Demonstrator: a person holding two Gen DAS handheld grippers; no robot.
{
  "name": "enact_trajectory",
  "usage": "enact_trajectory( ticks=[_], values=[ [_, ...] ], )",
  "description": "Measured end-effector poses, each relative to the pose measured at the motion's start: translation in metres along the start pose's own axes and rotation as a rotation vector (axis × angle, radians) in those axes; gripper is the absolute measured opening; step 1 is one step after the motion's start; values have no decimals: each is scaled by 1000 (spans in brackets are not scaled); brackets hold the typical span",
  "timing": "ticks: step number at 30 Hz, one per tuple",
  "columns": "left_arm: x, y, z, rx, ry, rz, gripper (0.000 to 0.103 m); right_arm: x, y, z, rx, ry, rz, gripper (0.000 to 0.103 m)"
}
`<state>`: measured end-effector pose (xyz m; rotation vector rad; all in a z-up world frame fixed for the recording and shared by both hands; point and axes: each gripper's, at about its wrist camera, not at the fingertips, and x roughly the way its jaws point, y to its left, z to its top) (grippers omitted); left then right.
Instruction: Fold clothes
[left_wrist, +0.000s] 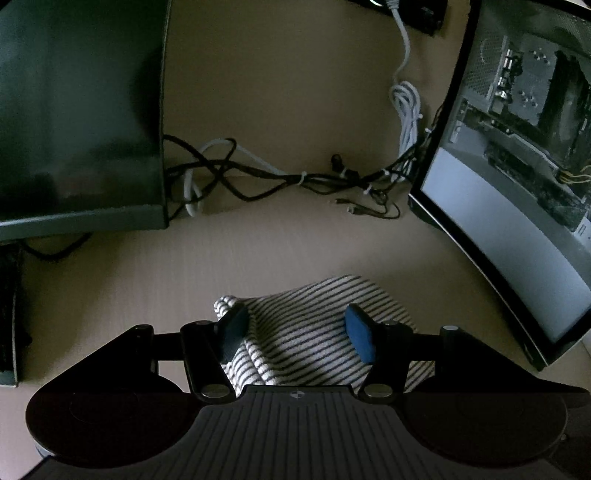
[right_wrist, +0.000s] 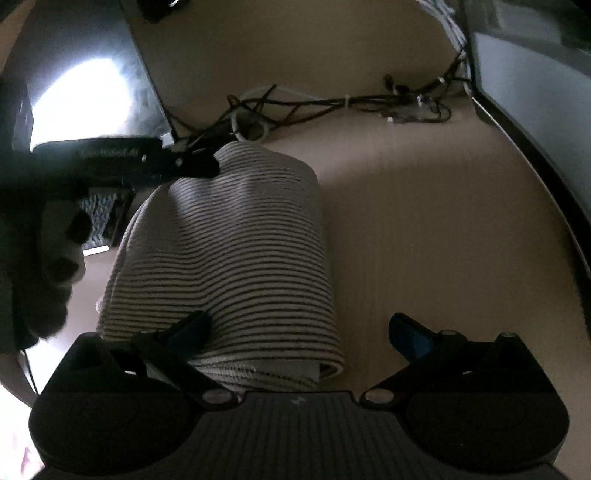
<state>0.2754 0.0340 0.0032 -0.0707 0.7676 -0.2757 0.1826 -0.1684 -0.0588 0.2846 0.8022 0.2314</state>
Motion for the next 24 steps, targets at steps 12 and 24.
enact_trajectory(
  ticks=[12,24],
  values=[
    [-46,45,-20,-189,-47,-106,74,-12,14,4,-67,-16,13,103],
    [-74,67,-88,-335,46,-275,51,-45,121,-35,-770,-168,76,93]
  ],
)
